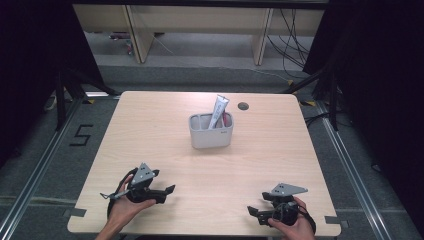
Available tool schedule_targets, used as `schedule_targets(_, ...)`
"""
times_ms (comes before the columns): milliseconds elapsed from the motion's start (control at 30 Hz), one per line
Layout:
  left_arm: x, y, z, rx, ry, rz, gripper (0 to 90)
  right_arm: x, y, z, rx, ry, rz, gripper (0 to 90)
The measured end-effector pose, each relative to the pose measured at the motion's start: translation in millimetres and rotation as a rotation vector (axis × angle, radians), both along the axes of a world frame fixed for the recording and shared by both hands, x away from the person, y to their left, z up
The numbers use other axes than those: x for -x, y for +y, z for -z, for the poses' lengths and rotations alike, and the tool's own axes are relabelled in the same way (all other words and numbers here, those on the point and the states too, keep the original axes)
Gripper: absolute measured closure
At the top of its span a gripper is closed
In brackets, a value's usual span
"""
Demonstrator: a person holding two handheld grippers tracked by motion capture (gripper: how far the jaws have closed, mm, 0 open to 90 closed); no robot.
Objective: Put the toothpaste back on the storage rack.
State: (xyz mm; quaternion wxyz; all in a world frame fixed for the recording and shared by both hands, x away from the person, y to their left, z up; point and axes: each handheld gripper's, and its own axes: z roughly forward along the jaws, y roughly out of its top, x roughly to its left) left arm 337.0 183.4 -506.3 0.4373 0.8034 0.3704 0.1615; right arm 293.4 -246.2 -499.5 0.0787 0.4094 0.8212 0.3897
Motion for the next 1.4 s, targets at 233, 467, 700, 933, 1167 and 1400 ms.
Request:
schedule_targets(233, 9.4, 0.7, 2.5, -0.011, -0.006, 0.008, 16.9, 1.2, 1.5, 0.1, -0.005, 0.011, 0.005, 22.8)
schedule_targets(467, 19.3, 1.0, 2.7, -0.027, -0.016, 0.004, 16.2, 1.0, 2.9, 1.0, -0.014, 0.009, -0.002, 22.8)
schedule_targets(700, 29.9, 2.1, 1.5, -0.1, -0.023, 0.024, 16.0, 1.1, 5.6, -0.7, 0.004, 0.014, -0.001, 22.8)
schedule_targets(933, 36.6, -2.7, 2.8, -0.125, -0.01, 0.036, 16.0, 3.4, 6.2, -0.3, 0.005, 0.03, -0.002, 22.8)
schedule_targets(1167, 44.6, -2.6, 2.2, -0.125, -0.027, 0.042, 16.0, 2.1, 6.0, 0.1, 0.025, -0.002, 0.003, 22.8)
schedule_targets(1400, 54.5, -2.6, 2.0, -0.128, -0.023, 0.058, 16.0, 2.1, 5.8, 0.0, 0.033, -0.017, -0.007, 22.5)
